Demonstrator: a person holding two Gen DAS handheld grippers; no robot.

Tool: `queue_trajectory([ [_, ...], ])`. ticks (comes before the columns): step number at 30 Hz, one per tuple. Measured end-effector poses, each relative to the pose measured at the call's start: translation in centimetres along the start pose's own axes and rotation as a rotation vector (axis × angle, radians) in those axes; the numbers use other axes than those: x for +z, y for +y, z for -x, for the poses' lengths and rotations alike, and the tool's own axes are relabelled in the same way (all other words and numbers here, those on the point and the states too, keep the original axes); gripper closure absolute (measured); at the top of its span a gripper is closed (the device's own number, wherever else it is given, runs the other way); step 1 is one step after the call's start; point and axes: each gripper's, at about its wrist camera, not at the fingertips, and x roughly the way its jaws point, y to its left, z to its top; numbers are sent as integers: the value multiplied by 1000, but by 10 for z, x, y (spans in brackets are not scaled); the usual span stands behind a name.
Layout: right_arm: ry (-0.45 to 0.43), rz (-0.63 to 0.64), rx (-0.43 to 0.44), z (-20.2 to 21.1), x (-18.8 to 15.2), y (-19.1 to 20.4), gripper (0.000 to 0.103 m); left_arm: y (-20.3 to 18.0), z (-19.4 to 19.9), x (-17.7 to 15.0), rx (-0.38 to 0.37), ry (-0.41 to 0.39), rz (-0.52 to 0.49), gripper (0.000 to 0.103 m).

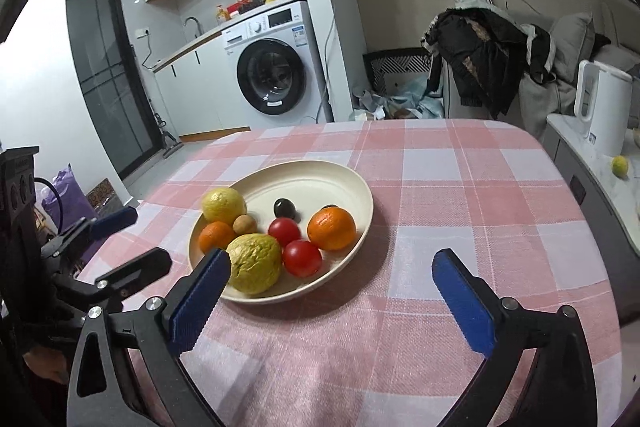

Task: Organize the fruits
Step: 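Pull both open tools back from the plate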

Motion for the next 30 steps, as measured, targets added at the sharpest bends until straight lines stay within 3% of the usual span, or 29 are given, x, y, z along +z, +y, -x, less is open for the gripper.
queue_trajectory([
  [12,-72,56,28,19,-13,11,0,20,25,-17,14,-29,102,1],
  [30,-164,156,40,36,-25,34,0,8,25,-14,-10,-53,54,1],
])
